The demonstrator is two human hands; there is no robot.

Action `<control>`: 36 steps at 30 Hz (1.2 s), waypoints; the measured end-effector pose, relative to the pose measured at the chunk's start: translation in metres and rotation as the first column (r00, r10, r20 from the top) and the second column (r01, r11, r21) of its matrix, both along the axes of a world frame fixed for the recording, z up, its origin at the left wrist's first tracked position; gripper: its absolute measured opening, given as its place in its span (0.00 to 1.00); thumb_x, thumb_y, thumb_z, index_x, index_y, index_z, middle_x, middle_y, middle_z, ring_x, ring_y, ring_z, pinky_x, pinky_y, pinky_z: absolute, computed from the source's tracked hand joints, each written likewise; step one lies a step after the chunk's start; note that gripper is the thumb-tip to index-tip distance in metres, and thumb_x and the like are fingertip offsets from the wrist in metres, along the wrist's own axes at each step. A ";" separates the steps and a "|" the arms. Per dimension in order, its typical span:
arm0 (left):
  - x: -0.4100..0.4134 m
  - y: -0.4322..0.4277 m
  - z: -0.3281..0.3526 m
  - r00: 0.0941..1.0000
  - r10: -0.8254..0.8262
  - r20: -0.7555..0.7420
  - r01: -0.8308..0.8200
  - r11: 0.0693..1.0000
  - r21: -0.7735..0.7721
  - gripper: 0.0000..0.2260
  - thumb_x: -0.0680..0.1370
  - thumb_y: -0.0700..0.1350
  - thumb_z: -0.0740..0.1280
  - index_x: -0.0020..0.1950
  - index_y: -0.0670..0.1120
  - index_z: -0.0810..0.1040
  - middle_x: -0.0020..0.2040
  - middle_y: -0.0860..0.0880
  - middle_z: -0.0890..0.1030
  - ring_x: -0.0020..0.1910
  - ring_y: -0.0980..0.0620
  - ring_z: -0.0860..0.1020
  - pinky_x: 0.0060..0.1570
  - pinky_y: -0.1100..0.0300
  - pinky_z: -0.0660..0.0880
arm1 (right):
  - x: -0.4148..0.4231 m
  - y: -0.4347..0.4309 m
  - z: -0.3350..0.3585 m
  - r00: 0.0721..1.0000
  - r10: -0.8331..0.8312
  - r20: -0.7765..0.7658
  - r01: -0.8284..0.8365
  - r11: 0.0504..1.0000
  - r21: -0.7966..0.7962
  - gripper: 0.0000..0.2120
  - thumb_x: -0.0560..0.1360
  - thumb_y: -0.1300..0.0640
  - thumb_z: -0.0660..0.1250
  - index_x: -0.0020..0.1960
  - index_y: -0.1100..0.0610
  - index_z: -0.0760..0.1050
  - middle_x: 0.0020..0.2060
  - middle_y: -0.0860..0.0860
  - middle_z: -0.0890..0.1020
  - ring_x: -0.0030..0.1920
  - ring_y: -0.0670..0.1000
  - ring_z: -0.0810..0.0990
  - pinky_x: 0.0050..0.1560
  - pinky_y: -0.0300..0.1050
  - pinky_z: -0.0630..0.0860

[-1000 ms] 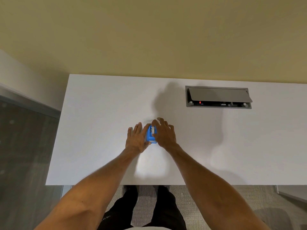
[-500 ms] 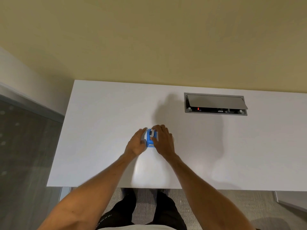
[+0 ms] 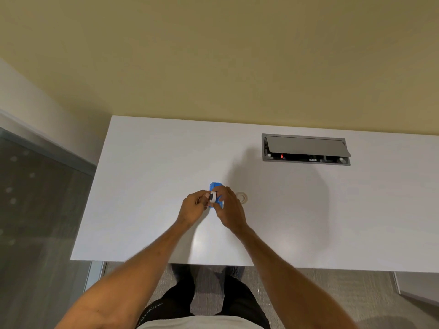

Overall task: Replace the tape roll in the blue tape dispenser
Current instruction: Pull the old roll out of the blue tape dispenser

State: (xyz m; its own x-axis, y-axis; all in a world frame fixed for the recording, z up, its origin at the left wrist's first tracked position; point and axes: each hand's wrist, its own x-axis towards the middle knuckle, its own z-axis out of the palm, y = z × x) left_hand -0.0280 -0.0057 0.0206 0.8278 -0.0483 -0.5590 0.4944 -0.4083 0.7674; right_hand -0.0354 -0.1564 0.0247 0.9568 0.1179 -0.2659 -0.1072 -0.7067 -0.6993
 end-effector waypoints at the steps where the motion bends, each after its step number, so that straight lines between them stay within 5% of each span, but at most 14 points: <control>1: -0.002 0.000 0.001 1.000 -0.002 -0.006 0.002 1.000 -0.007 0.14 0.89 0.43 0.61 0.67 0.41 0.84 0.58 0.38 0.87 0.61 0.35 0.84 0.69 0.38 0.80 | -0.002 0.000 0.000 1.000 0.007 0.001 -0.007 1.000 -0.002 0.17 0.80 0.60 0.71 0.68 0.59 0.74 0.61 0.54 0.81 0.61 0.53 0.80 0.62 0.48 0.80; 10: -0.013 0.002 0.007 0.985 0.082 -0.150 -0.109 0.978 -0.178 0.14 0.86 0.46 0.68 0.68 0.39 0.78 0.65 0.37 0.84 0.58 0.45 0.82 0.68 0.45 0.80 | -0.014 0.000 0.005 0.999 -0.030 -0.024 0.032 0.994 0.106 0.12 0.79 0.63 0.71 0.62 0.62 0.77 0.53 0.57 0.85 0.53 0.55 0.84 0.60 0.52 0.82; 16: -0.014 0.005 0.011 0.964 0.089 -0.249 -0.170 0.930 -0.326 0.15 0.88 0.44 0.63 0.73 0.45 0.82 0.68 0.43 0.85 0.69 0.45 0.83 0.74 0.52 0.77 | -0.020 0.004 0.009 0.999 -0.052 0.008 0.051 0.988 0.143 0.15 0.80 0.61 0.71 0.66 0.62 0.78 0.58 0.57 0.85 0.58 0.55 0.84 0.65 0.51 0.81; 23: -0.010 0.008 0.013 0.913 0.171 -0.369 -0.332 0.838 -0.433 0.13 0.88 0.40 0.63 0.68 0.42 0.84 0.58 0.43 0.90 0.53 0.53 0.89 0.49 0.67 0.85 | -0.019 0.003 0.012 0.993 -0.081 0.081 0.068 0.986 0.151 0.14 0.79 0.67 0.71 0.64 0.66 0.79 0.56 0.62 0.83 0.56 0.60 0.83 0.63 0.54 0.81; 31: -0.006 0.009 0.013 0.901 0.183 -0.393 -0.375 0.783 -0.495 0.12 0.87 0.38 0.64 0.68 0.40 0.84 0.54 0.43 0.91 0.51 0.51 0.91 0.47 0.66 0.86 | -0.018 0.000 0.009 0.994 -0.103 0.044 0.092 0.972 0.216 0.14 0.80 0.66 0.70 0.64 0.64 0.80 0.57 0.61 0.84 0.57 0.59 0.84 0.63 0.50 0.81; 36: -0.001 0.006 0.009 0.904 0.226 -0.363 -0.386 0.796 -0.467 0.14 0.86 0.39 0.67 0.70 0.36 0.83 0.60 0.38 0.88 0.55 0.47 0.90 0.48 0.64 0.86 | -0.013 0.000 0.011 0.991 -0.130 0.005 0.124 0.956 0.265 0.14 0.79 0.65 0.71 0.64 0.63 0.80 0.57 0.59 0.83 0.57 0.57 0.84 0.61 0.50 0.82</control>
State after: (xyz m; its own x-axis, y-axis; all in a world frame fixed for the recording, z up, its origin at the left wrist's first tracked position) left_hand -0.0288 -0.0001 0.0296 0.6646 -0.1657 -0.7285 0.7452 0.2178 0.6303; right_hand -0.0489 -0.1562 0.0355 0.9736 0.0577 -0.2209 -0.1672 -0.4786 -0.8620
